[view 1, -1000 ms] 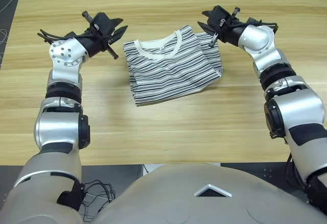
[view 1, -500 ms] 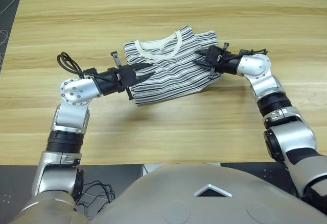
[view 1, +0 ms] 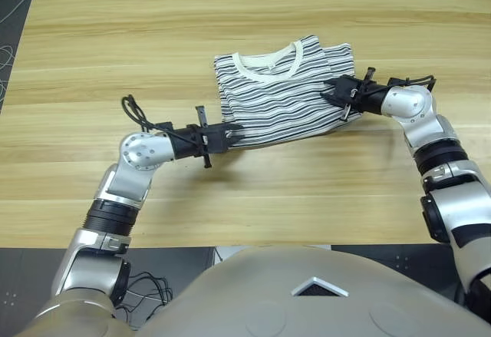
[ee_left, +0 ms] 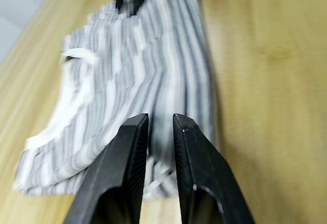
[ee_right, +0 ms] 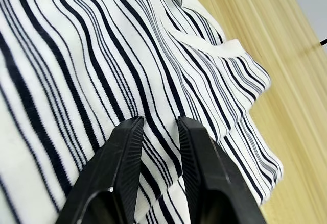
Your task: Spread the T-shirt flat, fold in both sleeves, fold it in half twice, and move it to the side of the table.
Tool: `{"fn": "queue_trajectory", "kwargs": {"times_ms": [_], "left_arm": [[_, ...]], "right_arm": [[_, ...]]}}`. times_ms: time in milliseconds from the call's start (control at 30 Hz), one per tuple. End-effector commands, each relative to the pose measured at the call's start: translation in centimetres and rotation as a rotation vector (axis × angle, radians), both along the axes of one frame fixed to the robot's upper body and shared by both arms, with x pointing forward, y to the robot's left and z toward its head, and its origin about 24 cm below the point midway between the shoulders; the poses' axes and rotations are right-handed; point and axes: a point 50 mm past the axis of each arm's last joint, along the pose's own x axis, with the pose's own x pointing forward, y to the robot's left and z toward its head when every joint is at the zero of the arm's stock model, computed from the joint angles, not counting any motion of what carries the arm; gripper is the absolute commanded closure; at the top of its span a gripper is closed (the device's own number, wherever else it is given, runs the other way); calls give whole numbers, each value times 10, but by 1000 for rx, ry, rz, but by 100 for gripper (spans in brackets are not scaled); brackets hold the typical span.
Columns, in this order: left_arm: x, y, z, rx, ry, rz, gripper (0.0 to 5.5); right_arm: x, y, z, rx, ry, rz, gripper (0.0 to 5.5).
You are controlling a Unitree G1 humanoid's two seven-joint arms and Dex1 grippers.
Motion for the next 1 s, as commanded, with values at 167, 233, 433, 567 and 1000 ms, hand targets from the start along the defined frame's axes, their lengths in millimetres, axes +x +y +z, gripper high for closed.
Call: {"fn": "queue_trajectory", "kwargs": {"times_ms": [167, 233, 433, 567, 1000], "left_arm": [[12, -11, 6, 41, -83, -54, 460], [16, -16, 17, 1, -120, -61, 460], [14, -41, 63, -236, -160, -118, 460], [42, -41, 77, -268, -190, -47, 460], [84, 2, -28, 292, -130, 82, 460]], "right_arm": [[-39, -2, -28, -47, 181, 77, 426], [-38, -2, -27, -48, 177, 67, 426], [-35, -1, -26, -60, 170, 61, 426], [-33, 0, -25, -61, 162, 58, 426], [-34, 6, -21, -49, 139, 86, 426]]}}
